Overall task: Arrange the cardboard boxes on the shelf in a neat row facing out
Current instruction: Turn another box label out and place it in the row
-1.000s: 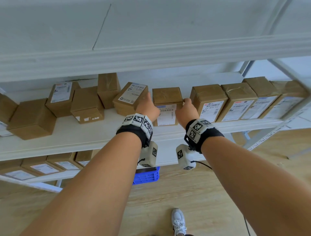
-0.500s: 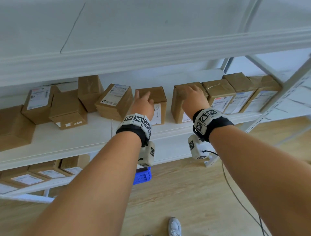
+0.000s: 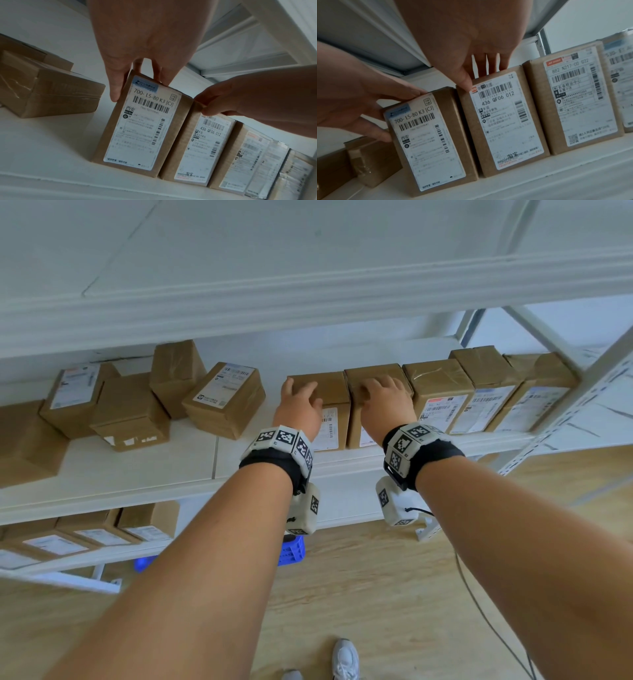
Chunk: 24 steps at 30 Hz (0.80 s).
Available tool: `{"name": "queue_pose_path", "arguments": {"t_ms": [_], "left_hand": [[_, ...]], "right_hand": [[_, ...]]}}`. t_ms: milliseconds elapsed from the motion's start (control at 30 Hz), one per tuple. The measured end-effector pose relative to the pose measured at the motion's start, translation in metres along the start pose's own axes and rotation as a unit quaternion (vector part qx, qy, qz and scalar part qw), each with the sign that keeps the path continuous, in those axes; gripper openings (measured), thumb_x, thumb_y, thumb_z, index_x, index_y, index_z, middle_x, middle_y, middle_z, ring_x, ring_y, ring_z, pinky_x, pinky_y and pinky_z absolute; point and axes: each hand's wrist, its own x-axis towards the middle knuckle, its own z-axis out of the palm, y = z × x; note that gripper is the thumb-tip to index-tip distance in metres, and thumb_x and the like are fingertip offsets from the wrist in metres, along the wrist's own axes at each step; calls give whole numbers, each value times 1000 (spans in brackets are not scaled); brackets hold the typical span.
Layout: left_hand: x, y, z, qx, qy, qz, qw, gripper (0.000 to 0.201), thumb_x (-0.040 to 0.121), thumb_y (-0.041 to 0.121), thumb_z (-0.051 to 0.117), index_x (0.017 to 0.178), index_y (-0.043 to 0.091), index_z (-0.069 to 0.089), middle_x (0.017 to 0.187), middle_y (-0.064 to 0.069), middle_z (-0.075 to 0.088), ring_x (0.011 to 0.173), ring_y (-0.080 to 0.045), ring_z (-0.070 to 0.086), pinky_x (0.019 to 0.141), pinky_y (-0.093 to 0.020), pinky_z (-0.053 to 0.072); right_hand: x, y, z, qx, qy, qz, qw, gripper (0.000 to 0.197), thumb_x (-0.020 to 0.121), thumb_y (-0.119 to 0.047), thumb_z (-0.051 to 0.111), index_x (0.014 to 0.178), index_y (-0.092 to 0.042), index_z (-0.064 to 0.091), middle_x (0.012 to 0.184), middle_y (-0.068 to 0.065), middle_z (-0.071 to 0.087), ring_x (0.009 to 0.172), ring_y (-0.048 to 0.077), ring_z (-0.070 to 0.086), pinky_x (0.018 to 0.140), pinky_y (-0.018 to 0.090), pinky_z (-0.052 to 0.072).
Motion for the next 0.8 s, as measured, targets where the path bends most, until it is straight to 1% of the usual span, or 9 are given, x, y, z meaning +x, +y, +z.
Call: {"name": "queue_pose_path", "arguments": {"t_ms": [100,233,300,367,467,533,633,700,800], "left_hand": [[1,0,3,-3,0,0,1000,45,103,28,40,148,27,38,163,-2,5,141,-25,36,109,-32,36],[3,-4,4,9,-7,13,1000,46,104,29,37,150,28,32,164,-3,2,142,-26,35,109,-33,36],[6,-7,4,16,-9,18,1000,48,104,29,36,152,29,28,164,-2,2,145,-27,29,112,-36,34],[9,-10,1,25,-1,21,999,49,105,28,34,153,28,25,164,-3,3,147,-29,21,117,-39,28],[15,-23,-12,43,18,1,999,49,105,24,31,153,24,24,163,-5,6,149,-29,14,118,-42,25],[19,-37,-24,65,42,-21,997,48,104,23,30,151,20,26,162,-8,14,148,-30,19,116,-46,28],[26,-59,-45,51,65,-78,994,47,103,22,31,150,15,27,156,-14,26,138,-34,36,110,-47,34],[30,-77,-59,53,73,-113,989,48,103,23,30,150,13,25,153,-15,31,135,-34,40,110,-47,33],[32,-105,-75,64,71,-119,988,48,102,21,32,148,10,25,147,-19,37,133,-35,41,109,-49,35]], "right_hand": [[-1,1,1,-3,6,-5,1000,45,89,-7,45,133,-10,51,138,9,49,134,29,35,113,39,27],[-1,-2,-3,-3,-13,0,1000,46,87,-5,45,132,-8,51,139,10,47,134,30,35,113,39,27],[2,-4,-5,2,-15,7,1000,46,85,-2,44,131,-7,51,138,12,47,133,31,35,112,39,29],[3,-9,-8,16,-11,11,1000,48,84,1,44,131,-6,50,138,13,46,133,30,35,111,38,32],[5,-24,-14,40,-11,-5,999,51,85,4,43,135,-6,46,141,13,44,134,30,34,107,36,33],[7,-39,-15,63,-15,-16,998,54,86,3,43,139,-9,44,144,11,41,136,28,31,108,36,33],[12,-69,-10,86,-22,-39,995,54,88,-1,46,140,-11,43,145,9,40,136,26,32,108,37,35],[15,-93,-3,101,-25,-52,993,55,87,3,43,140,-11,44,145,10,40,136,26,33,105,38,39],[19,-128,15,116,-23,-70,991,50,90,0,41,139,-10,45,145,11,41,135,27,34,104,38,40]]}}
